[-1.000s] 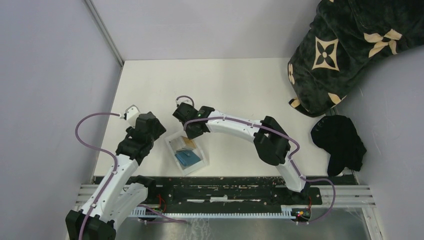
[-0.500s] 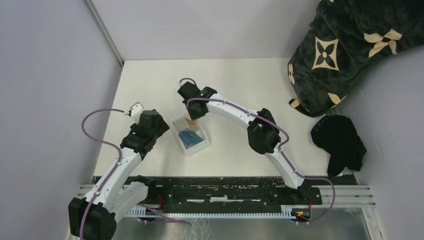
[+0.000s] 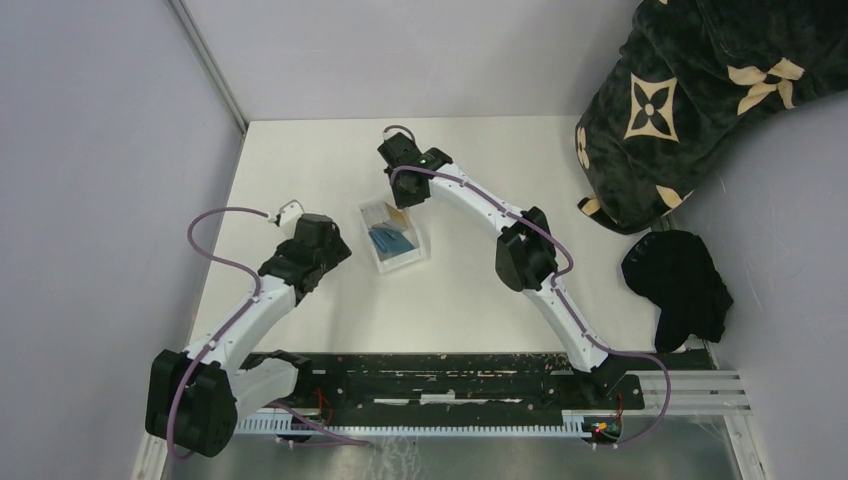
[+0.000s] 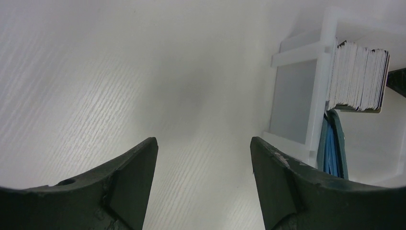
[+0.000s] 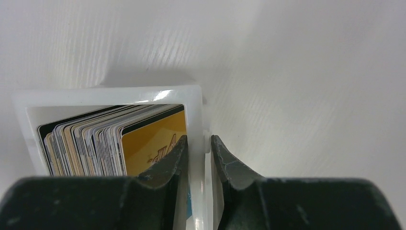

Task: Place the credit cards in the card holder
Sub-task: Move the storage box to the center of the board, then pick up the card holder from the storage box.

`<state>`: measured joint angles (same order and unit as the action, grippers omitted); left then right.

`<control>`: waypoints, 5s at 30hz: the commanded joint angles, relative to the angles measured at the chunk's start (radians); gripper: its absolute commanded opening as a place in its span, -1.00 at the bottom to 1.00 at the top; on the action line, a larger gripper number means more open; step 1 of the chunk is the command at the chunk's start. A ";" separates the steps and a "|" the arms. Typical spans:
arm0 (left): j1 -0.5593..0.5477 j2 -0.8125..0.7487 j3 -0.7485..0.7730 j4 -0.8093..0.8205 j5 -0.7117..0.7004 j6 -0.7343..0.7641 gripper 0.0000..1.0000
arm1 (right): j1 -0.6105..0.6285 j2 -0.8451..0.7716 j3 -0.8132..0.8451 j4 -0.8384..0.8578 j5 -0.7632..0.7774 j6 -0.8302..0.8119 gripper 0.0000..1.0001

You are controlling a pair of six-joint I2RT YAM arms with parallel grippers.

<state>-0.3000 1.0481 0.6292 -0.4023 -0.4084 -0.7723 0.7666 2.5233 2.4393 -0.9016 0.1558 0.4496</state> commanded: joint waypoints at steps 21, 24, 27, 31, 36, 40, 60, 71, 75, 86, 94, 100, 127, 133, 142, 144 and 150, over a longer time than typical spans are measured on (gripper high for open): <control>-0.130 0.371 0.151 0.257 0.051 0.024 0.56 | -0.047 -0.150 -0.207 0.070 0.065 -0.064 -0.55; -0.139 0.390 0.154 0.280 0.056 0.027 0.56 | -0.056 -0.174 -0.240 0.075 0.075 -0.063 -0.54; -0.146 0.412 0.159 0.305 0.065 0.029 0.56 | -0.061 -0.189 -0.265 0.077 0.081 -0.065 -0.49; -0.159 0.436 0.176 0.333 0.080 0.042 0.57 | -0.069 -0.206 -0.293 0.081 0.086 -0.065 -0.16; -0.168 0.458 0.200 0.346 0.089 0.061 0.57 | -0.069 -0.232 -0.303 0.097 0.098 -0.078 0.25; -0.171 0.456 0.204 0.346 0.087 0.070 0.57 | -0.070 -0.262 -0.309 0.110 0.114 -0.090 0.37; -0.165 0.505 0.269 0.319 0.042 0.123 0.59 | -0.045 -0.790 -0.912 0.642 0.105 -0.296 0.99; -0.150 0.515 0.291 0.314 0.051 0.149 0.60 | -0.086 -0.823 -0.995 0.648 -0.207 -0.252 0.87; -0.149 0.537 0.306 0.321 0.060 0.148 0.60 | -0.087 -0.811 -0.996 0.586 -0.218 -0.284 0.73; -0.149 0.574 0.330 0.338 0.089 0.138 0.60 | -0.018 -0.759 -0.979 0.479 -0.175 -0.354 0.69; -0.149 0.578 0.346 0.337 0.101 0.155 0.60 | 0.063 -0.738 -0.975 0.449 -0.093 -0.395 0.70; -0.149 0.575 0.341 0.338 0.106 0.166 0.59 | 0.091 -0.704 -0.972 0.443 -0.037 -0.421 0.68; -0.148 0.522 0.287 0.332 0.087 0.143 0.61 | 0.100 -0.642 -0.981 0.478 0.075 -0.499 0.56; -0.148 0.524 0.282 0.333 0.089 0.137 0.61 | 0.100 -0.629 -0.982 0.486 0.069 -0.506 0.53; -0.149 0.535 0.287 0.333 0.091 0.138 0.61 | 0.099 -0.599 -0.969 0.500 0.067 -0.516 0.52; -0.149 0.537 0.288 0.334 0.092 0.140 0.61 | 0.100 -0.592 -0.966 0.508 0.070 -0.519 0.51; -0.147 0.542 0.282 0.333 0.089 0.148 0.61 | 0.098 -0.556 -0.953 0.539 0.087 -0.537 0.39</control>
<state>-0.4454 1.6108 0.9096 -0.1081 -0.3084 -0.6426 0.8623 1.9476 1.4452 -0.4160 0.2169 -0.0593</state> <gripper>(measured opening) 0.804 0.708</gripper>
